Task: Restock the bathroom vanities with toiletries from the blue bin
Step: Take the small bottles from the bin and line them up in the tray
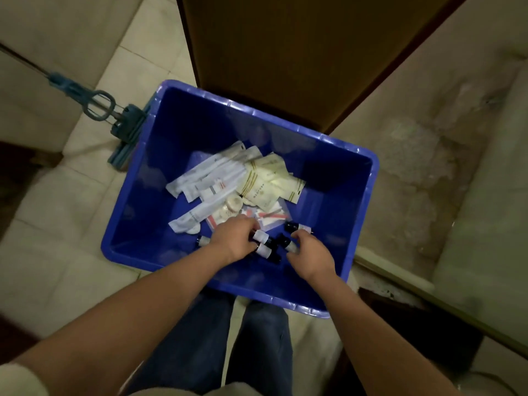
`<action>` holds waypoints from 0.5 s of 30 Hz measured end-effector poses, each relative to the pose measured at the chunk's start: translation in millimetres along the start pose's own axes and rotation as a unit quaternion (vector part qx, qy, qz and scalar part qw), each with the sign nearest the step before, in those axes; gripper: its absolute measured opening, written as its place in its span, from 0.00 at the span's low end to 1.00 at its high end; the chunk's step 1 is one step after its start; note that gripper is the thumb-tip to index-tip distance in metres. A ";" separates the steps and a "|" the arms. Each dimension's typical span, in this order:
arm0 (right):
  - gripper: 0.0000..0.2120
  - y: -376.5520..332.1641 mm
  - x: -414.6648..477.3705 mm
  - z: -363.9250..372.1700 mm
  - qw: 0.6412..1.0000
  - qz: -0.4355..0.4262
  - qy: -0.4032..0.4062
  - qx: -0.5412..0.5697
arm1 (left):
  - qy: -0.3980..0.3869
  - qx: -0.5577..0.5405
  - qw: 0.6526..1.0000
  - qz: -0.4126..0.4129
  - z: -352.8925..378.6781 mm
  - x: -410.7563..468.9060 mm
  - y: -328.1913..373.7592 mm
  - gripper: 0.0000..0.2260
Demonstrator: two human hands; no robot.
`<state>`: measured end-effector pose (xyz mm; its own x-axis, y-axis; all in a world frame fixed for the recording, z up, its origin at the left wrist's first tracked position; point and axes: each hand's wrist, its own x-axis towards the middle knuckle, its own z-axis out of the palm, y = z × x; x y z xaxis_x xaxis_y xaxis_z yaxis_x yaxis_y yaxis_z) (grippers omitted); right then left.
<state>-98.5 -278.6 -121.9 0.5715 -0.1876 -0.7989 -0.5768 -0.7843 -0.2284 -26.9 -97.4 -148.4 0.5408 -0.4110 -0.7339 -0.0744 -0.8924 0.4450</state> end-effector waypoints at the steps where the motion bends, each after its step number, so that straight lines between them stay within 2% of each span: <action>1: 0.20 0.9 3.0 5.5 1.000 0.003 0.005 -0.002 | 0.001 0.002 1.000 -0.007 1.2 1.9 -4.8 0.16; 5: 0.18 3.1 15.1 23.8 0.999 -0.001 0.005 -0.035 | -0.014 0.007 0.999 -0.034 4.5 6.8 -26.4 0.17; 15: 0.18 7.9 34.5 50.1 0.989 -0.036 0.021 -0.145 | -0.050 0.014 0.998 -0.025 24.3 20.0 -36.4 0.18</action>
<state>-112.6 -261.7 -179.2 0.6327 -0.1441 -0.7609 -0.3451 -0.9321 -0.1104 -33.8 -77.7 -191.8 0.4582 -0.3804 -0.8033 -0.0724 -0.9167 0.3929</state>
